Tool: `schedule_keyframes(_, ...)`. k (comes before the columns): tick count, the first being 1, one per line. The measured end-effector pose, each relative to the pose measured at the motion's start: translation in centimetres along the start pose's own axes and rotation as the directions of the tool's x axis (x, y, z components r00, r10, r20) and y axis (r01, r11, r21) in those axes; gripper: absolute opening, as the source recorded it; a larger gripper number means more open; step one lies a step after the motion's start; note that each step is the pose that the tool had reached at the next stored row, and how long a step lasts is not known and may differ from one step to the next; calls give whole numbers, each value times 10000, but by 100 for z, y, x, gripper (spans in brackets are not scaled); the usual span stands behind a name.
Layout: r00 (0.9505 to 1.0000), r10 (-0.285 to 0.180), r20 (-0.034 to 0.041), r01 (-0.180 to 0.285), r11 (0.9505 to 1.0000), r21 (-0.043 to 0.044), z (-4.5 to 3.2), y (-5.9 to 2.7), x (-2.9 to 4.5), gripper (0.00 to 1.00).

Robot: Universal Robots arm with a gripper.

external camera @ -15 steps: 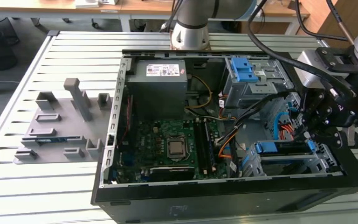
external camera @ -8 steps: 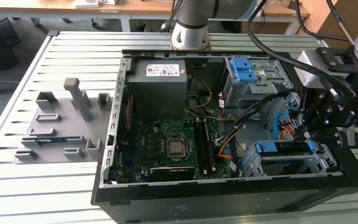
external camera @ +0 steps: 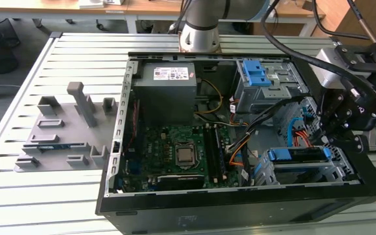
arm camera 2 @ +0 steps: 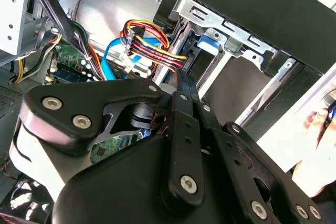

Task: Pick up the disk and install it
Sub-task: 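Insert the second disk wire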

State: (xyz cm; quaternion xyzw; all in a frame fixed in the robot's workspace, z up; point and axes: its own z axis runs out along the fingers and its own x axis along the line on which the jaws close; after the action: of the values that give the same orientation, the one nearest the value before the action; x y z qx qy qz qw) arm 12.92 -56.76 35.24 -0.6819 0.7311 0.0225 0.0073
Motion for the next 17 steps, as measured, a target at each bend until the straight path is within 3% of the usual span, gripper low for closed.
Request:
schedule_keyframes(10,10000,-2,-14,2,10000,13,-264,8,-57,11)
schedule_keyframes(17,10000,-8,-5,8,9999,156,-312,138,-57,11)
